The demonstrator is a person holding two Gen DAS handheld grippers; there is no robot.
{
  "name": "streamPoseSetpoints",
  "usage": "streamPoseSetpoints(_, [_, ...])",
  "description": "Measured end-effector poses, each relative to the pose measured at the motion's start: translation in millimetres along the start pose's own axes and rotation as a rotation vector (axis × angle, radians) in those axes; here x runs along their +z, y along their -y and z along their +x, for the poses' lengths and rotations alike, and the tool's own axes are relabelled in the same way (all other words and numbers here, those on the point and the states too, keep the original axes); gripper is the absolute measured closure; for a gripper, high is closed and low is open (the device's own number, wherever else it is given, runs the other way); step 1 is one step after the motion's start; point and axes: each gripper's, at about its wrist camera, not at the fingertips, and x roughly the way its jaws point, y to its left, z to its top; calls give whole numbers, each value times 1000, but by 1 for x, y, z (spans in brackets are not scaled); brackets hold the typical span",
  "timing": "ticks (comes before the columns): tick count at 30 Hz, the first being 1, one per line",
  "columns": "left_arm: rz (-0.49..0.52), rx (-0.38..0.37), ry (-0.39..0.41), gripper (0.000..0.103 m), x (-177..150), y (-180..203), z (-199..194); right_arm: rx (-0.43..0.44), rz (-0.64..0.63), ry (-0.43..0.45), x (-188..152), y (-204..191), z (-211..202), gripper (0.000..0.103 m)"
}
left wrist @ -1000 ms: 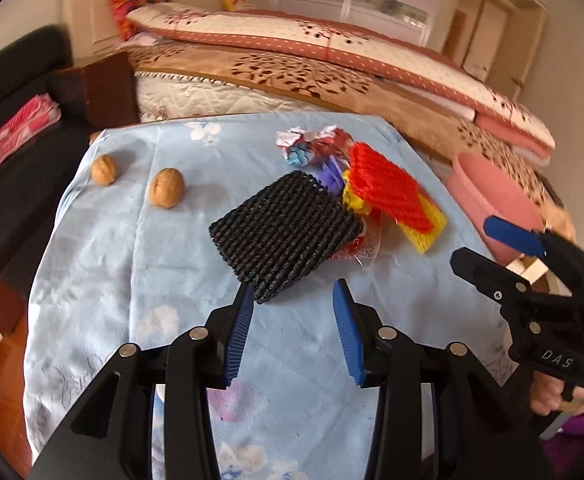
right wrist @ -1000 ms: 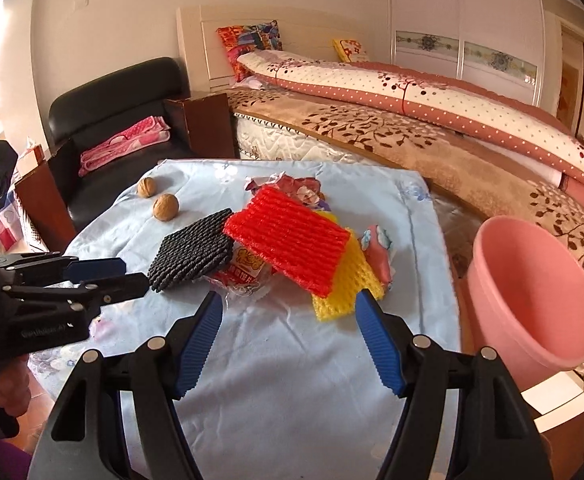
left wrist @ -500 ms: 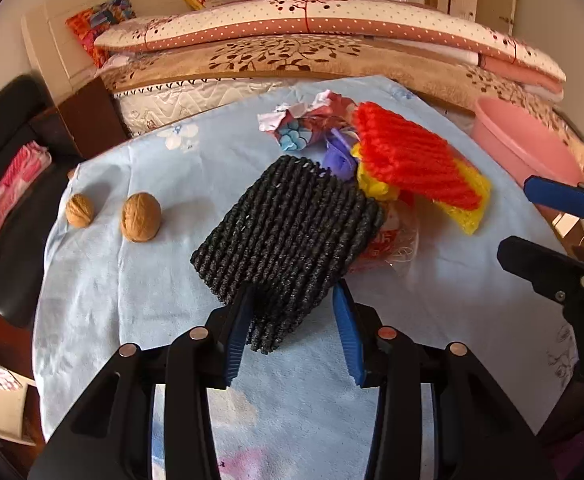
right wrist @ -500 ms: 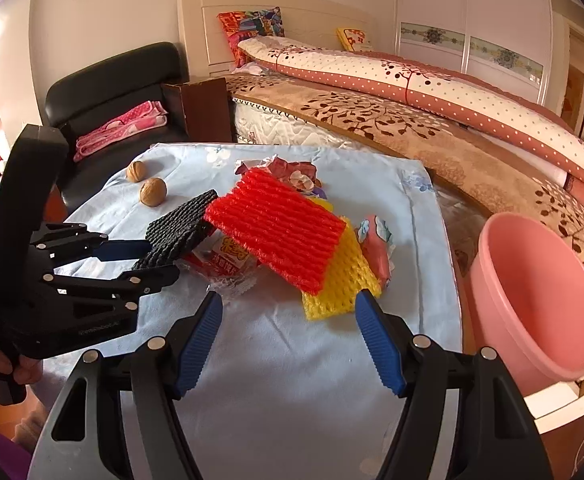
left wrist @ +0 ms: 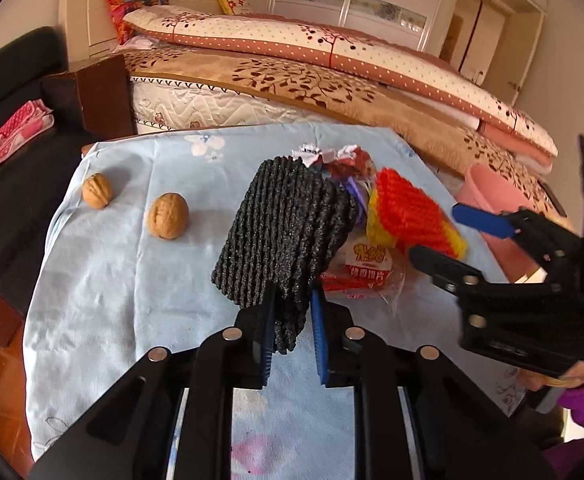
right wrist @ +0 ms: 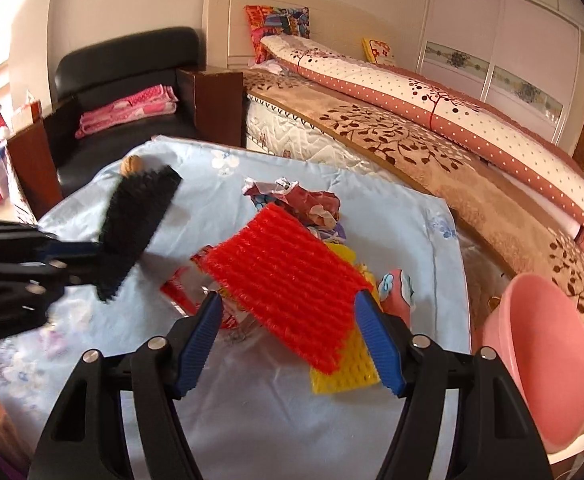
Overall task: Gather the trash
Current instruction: 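Lift the black pad with the left gripper while the right gripper grasps the red foam net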
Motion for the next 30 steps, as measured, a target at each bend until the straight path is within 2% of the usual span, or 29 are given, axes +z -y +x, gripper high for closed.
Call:
streamPoseSetpoints(2, [-5,-5,7,86,1,-1,-3,1,4,-18,0,2,6,59])
streamPoseSetpoints(3, [-9,-10,9,86,1,-1,-5,10,17,-23,0,5,7,72])
streamPoseSetpoints(4, [-13,-18,12,86,2,-1,-6,26,36,-27,0,8,7,78])
streamPoseSetpoints(9, [-14,-40,34,86,7,5,-12,102,152,0,0,29,-7,91])
streamPoseSetpoints(19, [-5,-77,85,86,19,24,-24,165,340,74,0,66,-46,92])
streamPoseSetpoints(30, [18,-144,126,86,37,55,-32,134,403,133,-8,94,-78,92])
